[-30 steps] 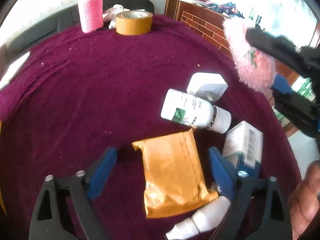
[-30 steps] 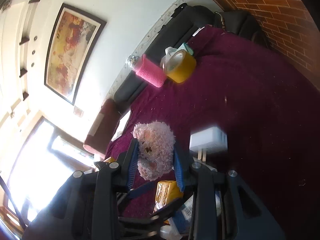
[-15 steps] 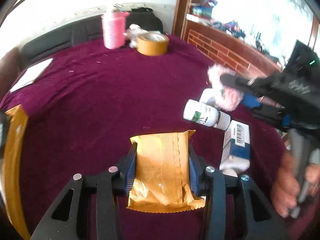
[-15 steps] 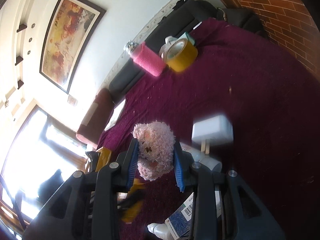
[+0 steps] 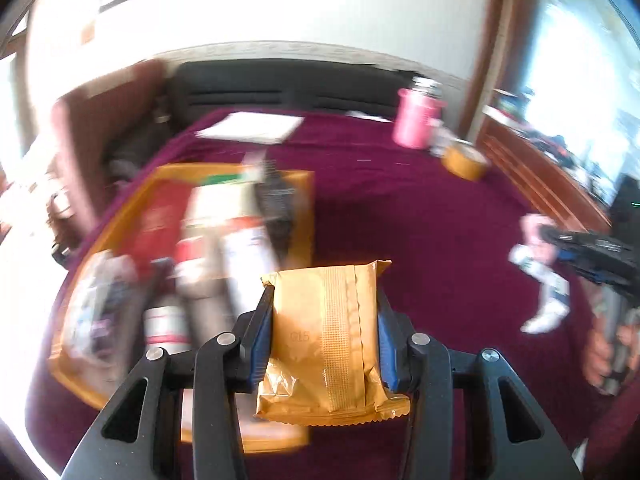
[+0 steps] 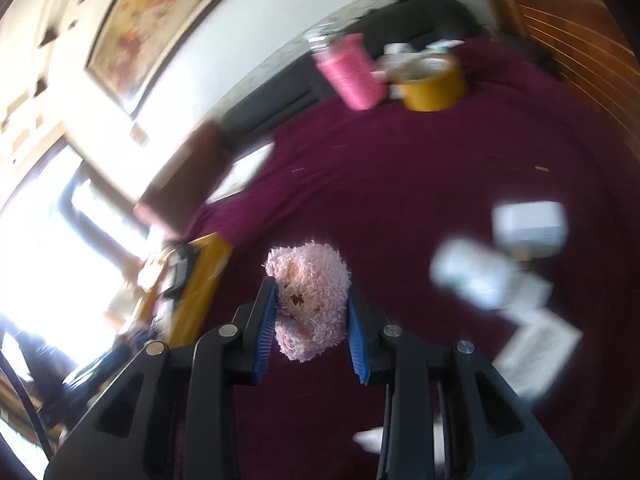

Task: Organize objects
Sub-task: 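Carry the yellow packet and pink plush toy into the tray and release them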

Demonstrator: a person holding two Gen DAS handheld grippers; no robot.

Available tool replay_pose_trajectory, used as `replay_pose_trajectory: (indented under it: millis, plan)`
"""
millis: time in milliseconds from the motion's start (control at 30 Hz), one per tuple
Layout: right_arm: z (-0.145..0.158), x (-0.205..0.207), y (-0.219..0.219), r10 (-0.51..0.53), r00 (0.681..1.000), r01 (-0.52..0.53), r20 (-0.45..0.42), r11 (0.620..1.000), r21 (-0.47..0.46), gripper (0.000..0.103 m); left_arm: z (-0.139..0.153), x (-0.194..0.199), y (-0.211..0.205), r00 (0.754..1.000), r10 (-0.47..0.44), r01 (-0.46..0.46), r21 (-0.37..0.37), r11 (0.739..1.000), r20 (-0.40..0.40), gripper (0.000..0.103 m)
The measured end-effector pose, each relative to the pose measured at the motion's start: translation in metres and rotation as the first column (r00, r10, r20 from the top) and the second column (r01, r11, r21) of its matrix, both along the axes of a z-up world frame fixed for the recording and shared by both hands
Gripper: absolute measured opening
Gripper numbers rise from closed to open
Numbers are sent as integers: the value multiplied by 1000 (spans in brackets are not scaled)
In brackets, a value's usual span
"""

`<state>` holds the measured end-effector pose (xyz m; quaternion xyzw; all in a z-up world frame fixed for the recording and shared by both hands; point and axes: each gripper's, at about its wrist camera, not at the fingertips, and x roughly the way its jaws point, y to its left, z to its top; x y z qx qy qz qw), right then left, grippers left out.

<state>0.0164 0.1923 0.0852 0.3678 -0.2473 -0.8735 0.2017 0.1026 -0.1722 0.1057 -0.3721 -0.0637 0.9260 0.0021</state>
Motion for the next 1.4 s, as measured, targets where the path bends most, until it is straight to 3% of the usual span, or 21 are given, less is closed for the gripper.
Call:
replay_pose_trajectory:
  millis: [233, 467, 667, 900, 1400]
  plan:
    - [32, 5, -123, 224, 975, -223, -5, 974, 34, 31, -24, 5, -88, 988, 153, -154, 14, 988, 35, 39]
    - [10, 3, -247, 372, 923, -380, 97, 921, 89, 31, -52, -2, -120, 979, 188, -189, 11, 982, 82, 39]
    - [-13, -2, -318, 401, 902, -427, 158, 881, 202, 31, -59, -5, -137, 979, 191, -193, 13, 981, 68, 39]
    - [-35, -8, -349, 369, 907, -417, 203, 853, 313, 31, -61, -4, -134, 980, 191, -191, -7, 982, 48, 39]
    - [-46, -22, -368, 327, 915, -394, 235, 848, 355, 31, -52, 4, -147, 980, 198, -199, 64, 978, 15, 40]
